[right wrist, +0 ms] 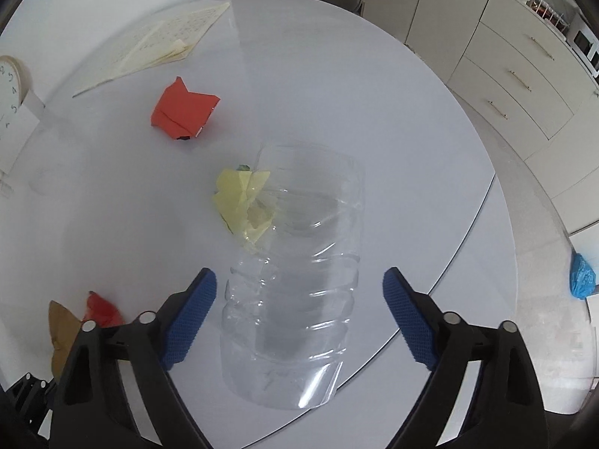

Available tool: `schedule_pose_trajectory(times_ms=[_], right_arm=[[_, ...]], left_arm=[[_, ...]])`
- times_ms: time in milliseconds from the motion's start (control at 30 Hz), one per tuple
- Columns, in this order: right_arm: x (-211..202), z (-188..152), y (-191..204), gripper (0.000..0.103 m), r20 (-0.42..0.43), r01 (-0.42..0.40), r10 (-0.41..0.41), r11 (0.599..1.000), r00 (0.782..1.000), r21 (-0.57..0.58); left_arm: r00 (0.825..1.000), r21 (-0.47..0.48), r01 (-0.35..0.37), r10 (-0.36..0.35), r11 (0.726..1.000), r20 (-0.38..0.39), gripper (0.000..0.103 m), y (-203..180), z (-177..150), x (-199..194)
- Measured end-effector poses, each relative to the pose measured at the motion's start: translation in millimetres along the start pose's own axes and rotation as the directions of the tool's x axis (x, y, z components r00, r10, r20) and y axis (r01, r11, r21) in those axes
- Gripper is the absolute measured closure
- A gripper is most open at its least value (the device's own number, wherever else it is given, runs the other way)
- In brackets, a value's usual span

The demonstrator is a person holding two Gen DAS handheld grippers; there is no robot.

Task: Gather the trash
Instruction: 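Grasp the clear plastic bottle with the right tool, then carry the bottle and cardboard to the wastebasket and release both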

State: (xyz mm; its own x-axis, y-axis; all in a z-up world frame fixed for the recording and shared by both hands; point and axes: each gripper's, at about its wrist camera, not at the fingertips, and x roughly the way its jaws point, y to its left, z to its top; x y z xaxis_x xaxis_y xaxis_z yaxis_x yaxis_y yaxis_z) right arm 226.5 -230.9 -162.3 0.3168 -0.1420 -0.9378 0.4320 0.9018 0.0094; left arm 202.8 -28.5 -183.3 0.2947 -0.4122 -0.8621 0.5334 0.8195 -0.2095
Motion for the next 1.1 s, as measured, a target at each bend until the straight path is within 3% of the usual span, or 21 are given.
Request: schedule_pose_trajectory(times_ms=[100,300,500,700,867,967,1100], right_arm=[[2.3,-2.4,-3.9,0.037,-0.011,-0.014,0.014,1.0,1.0,0.019],[-6.4,-9.3,-16.1,0.039,0.004,-0.046,0.046,0.997,0.999,0.055],[-41.5,-34.0,-32.6,0.039,0.048,-0.15,0.145,0.983,0.988,0.108],[-102.8,-110.1,-75.1,0.039,0.087,-0.254,0.246,0.963,0.965,0.096],[-146.1,-195.4,-134.3,0.039,0.084,-0.201,0.194,0.977,0.977,0.077],[-150.1,-244.1,-170.8,0.038,0.031,-0.153,0.151,0.984,0.988,0.092],[-121.7,-294.4,-209.4,0.038,-0.048,-0.168,0.177,0.973,0.983,0.157]], left_arm=[[1.0,-0.004,-0.003,0.003,1.0,0.008,0.096,5.1,-1.9,-0.3],[0.999,0.014,-0.004,0.004,1.0,0.045,0.097,6.0,2.0,-5.5],[0.997,0.038,0.003,-0.006,0.999,0.072,0.097,-3.9,-3.5,-29.6],[0.998,0.053,0.014,-0.018,0.999,0.062,0.097,-31.8,-34.5,-67.5],[0.999,0.058,0.027,-0.029,0.998,0.036,0.097,-76.5,-74.0,-91.4],[0.998,0.056,0.054,-0.055,0.997,0.019,0.097,-108.4,-93.7,-99.6],[0.996,0.101,0.091,-0.093,0.991,0.014,0.097,-152.7,-111.5,-102.7]])
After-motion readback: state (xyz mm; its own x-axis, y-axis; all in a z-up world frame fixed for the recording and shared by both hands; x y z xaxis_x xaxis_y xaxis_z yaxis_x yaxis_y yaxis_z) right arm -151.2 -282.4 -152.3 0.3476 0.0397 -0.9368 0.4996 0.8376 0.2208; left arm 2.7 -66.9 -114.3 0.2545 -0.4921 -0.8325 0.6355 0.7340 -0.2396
